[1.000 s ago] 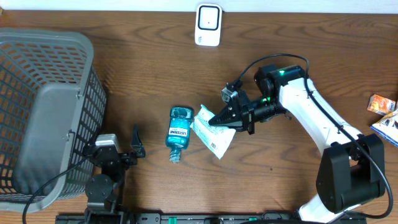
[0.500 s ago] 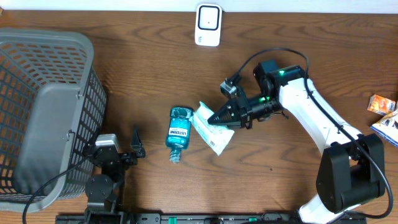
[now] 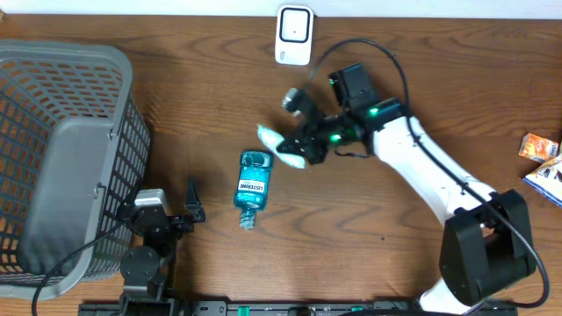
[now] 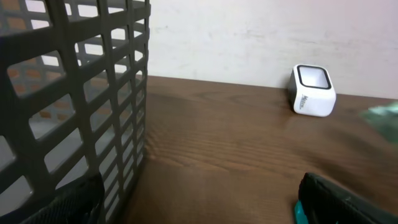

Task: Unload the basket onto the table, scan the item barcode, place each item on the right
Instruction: 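Hold the wipes pack up in front of the white scanner, then carry the wipes pack to the right table edge and release it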

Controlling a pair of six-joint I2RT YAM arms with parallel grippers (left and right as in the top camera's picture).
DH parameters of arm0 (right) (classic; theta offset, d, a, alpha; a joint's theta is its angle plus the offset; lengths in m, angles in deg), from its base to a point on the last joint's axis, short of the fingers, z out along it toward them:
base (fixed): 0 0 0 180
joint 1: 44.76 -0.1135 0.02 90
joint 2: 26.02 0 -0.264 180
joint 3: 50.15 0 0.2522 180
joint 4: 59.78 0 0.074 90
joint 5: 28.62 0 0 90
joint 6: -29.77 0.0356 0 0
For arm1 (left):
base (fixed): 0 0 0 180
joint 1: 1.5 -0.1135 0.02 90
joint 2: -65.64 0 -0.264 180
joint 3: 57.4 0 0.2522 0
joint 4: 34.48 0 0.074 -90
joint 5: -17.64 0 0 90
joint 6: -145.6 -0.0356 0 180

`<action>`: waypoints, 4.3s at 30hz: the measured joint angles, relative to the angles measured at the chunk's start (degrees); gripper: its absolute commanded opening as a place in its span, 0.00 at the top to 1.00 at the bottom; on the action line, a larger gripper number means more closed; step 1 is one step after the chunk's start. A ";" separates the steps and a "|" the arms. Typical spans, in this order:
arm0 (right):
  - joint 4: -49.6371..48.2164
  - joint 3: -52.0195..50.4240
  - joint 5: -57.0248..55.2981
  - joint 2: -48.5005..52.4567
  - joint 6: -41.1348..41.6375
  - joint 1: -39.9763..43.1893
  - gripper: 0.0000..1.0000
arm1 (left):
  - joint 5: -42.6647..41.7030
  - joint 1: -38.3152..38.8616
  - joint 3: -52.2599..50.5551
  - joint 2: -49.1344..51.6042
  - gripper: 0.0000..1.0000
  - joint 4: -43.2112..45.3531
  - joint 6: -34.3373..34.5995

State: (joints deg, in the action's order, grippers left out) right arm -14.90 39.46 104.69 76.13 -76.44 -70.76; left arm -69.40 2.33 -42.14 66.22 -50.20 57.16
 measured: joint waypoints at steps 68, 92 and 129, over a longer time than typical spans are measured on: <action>-33.35 48.17 -49.62 45.59 0.11 0.68 0.99 | 0.02 0.00 0.02 0.00 0.00 0.00 0.00; 13.70 53.64 -63.52 32.26 5.27 4.11 0.99 | 0.02 0.00 0.02 0.00 0.00 0.00 0.00; 37.33 41.57 -23.63 14.84 33.57 47.36 0.01 | 0.02 0.00 0.02 0.00 0.00 0.00 0.00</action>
State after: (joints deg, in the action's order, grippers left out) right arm 22.43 81.03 81.06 90.97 -42.87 -23.40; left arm -69.38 2.33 -42.12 66.22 -50.20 57.16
